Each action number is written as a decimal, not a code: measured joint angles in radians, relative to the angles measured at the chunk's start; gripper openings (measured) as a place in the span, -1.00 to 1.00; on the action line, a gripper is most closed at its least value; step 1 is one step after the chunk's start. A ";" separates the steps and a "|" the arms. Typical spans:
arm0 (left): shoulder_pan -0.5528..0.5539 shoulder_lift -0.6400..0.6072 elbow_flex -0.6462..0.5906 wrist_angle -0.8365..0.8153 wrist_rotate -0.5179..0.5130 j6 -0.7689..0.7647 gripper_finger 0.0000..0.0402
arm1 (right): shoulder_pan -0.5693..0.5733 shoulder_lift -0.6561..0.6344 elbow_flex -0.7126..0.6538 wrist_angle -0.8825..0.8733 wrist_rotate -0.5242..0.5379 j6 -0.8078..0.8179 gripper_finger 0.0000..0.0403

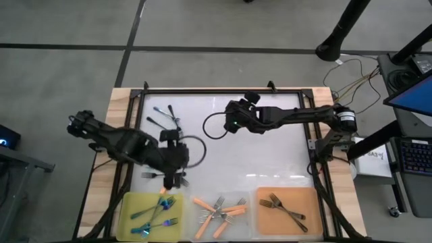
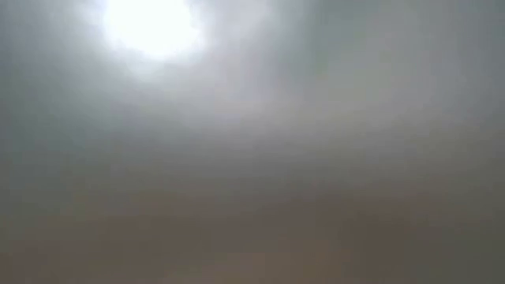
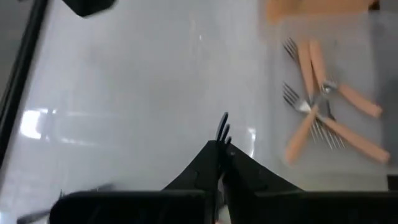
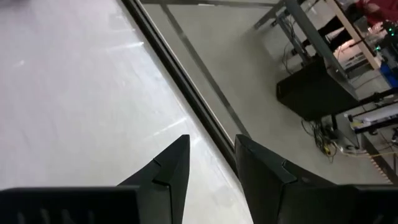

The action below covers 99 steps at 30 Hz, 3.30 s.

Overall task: Sort silverware by color (type)
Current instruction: Put the blue fork into the yellow bin, then put the black fork into the orange bin

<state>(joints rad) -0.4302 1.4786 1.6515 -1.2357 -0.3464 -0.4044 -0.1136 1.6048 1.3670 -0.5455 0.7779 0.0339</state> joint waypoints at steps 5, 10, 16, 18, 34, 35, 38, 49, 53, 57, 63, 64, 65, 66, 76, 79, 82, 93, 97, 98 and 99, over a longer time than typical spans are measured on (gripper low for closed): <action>-0.081 0.072 0.108 -0.203 0.018 -0.118 -1.00 | -0.017 0.016 0.000 0.001 0.000 -0.008 -0.40; -0.158 0.101 0.166 -0.333 0.068 -0.287 -1.00 | -0.041 0.017 -0.002 0.004 -0.001 -0.007 -0.41; -0.252 0.090 0.186 -0.336 0.212 -0.414 -1.00 | -0.069 0.017 -0.002 0.004 -0.001 -0.006 -0.41; -0.277 0.084 0.187 -0.336 0.271 -0.462 -1.00 | -0.074 0.017 -0.002 0.004 -0.002 0.003 -0.41; -0.365 0.062 0.176 -0.336 0.164 -0.492 -1.00 | -0.088 0.017 -0.002 0.009 -0.078 0.020 -0.44; -0.365 0.062 0.172 -0.336 0.131 -0.478 -1.00 | -0.088 0.017 -0.002 0.009 -0.088 0.022 -0.45; -0.365 0.061 0.159 -0.336 0.045 -0.408 -1.00 | -0.089 0.017 -0.002 0.011 -0.182 0.057 -0.46; -0.243 -0.112 -0.101 -0.335 -0.142 -0.331 -1.00 | -0.092 0.017 -0.003 0.011 -0.325 0.034 -0.46; -0.134 -0.217 -0.263 -0.334 -0.136 -0.332 -1.00 | -0.094 0.017 -0.003 0.010 -0.325 0.033 -0.45; -0.026 -0.325 -0.435 -0.233 -0.055 -0.303 -1.00 | -0.095 0.017 -0.005 0.001 -0.325 0.035 -0.44; 0.066 -0.429 -0.681 0.087 0.069 -0.136 -0.99 | -0.099 0.017 -0.019 0.001 -0.325 0.036 -0.46; 0.075 -0.434 -0.707 0.113 0.069 -0.110 -0.98 | -0.099 0.017 -0.023 0.003 -0.325 0.036 -0.46; 0.086 -0.437 -0.734 0.132 0.069 -0.085 -0.96 | -0.101 0.017 -0.026 0.003 -0.325 0.037 -0.45; 0.097 -0.438 -0.754 0.143 0.069 -0.065 -0.93 | -0.102 0.017 -0.030 0.003 -0.325 0.037 -0.45; 0.170 -0.427 -0.883 0.219 0.065 -0.049 -0.64 | -0.103 0.017 -0.048 0.001 -0.260 0.034 -0.43; 0.188 -0.417 -0.907 0.241 0.036 -0.049 -0.57 | -0.103 0.017 -0.048 0.001 -0.254 0.034 -0.44; 0.225 -0.402 -0.920 0.240 -0.022 -0.048 -0.51 | -0.103 0.017 -0.048 0.001 -0.254 0.034 -0.43; 0.567 -0.333 -0.939 0.309 0.150 0.111 -0.45 | -0.103 0.017 -0.048 0.003 -0.254 0.034 -0.44; 0.707 -0.292 -0.939 0.318 0.173 0.118 -0.45 | -0.103 0.017 -0.048 0.004 -0.254 0.034 -0.46; 0.741 -0.278 -0.936 0.316 0.172 0.118 -0.45 | -0.103 0.017 -0.048 0.004 -0.254 0.034 -0.47; 0.774 -0.262 -0.931 0.322 0.172 0.117 -0.45 | -0.103 0.017 -0.048 0.004 -0.254 0.034 -0.47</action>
<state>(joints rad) 0.3443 1.2161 0.7202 -0.9132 -0.1745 -0.2874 -0.2165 1.6215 1.3190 -0.5415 0.5236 0.0677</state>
